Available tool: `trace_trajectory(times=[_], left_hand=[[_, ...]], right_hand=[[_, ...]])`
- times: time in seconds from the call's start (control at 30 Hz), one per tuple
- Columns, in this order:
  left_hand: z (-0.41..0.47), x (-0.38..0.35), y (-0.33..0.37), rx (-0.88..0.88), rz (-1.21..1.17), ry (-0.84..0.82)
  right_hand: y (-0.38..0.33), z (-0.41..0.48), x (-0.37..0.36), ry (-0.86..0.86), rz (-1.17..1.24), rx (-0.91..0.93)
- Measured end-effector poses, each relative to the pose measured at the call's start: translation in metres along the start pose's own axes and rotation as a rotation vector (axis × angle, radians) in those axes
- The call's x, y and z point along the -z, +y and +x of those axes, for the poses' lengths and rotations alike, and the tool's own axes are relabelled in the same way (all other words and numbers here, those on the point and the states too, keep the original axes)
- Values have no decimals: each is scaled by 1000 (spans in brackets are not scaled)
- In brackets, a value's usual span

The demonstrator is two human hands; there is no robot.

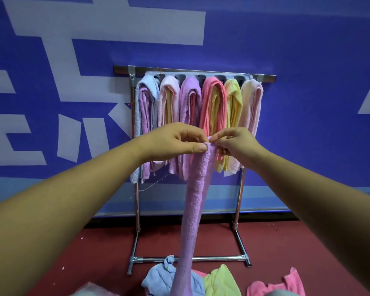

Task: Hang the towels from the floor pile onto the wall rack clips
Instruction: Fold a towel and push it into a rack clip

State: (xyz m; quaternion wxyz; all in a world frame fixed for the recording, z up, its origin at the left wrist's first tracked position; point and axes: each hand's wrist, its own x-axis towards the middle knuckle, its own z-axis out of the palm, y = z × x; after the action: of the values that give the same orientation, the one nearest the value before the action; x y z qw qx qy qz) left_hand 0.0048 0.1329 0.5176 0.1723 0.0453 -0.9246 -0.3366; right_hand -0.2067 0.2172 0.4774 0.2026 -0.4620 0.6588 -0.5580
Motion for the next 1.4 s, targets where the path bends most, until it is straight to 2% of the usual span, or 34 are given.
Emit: trace_trajectory(times=[0.07,0.33,0.5,0.63,0.8,0.93,1.1,1.17,1.23,1.33,1.4], left_hand=[[2,-1,0,27,103,47],[5,1,-17,123,252,277],[8,2,-20,108,166,386],[7,3,-19,106,93,366],[2,5,-21,148,73,283],[-6,10,-29,196,318,158],[-12,13,-40,144,459,191],[-12,16,-42,162,394,188],[-12,16,-43,192,217,190],[-13,10,-43,229,-61,259],[-12,6,-41,241,-161,309]], right_hand=[[-2,-1,-2,-38,30,15],[-18,-10,-11,-234,238,65],[-26,-17,-17,-313,158,112],[-29,-21,-19,-286,-96,245],[-30,-22,-21,-240,-185,259],[-26,-21,-18,-205,-194,198],[-18,-19,-12,-208,-204,156],[-17,-19,-9,-172,-180,155],[-16,-19,-7,-137,-136,166],[-13,-17,-9,-128,-105,151],[-14,-16,-10,-135,-54,142]])
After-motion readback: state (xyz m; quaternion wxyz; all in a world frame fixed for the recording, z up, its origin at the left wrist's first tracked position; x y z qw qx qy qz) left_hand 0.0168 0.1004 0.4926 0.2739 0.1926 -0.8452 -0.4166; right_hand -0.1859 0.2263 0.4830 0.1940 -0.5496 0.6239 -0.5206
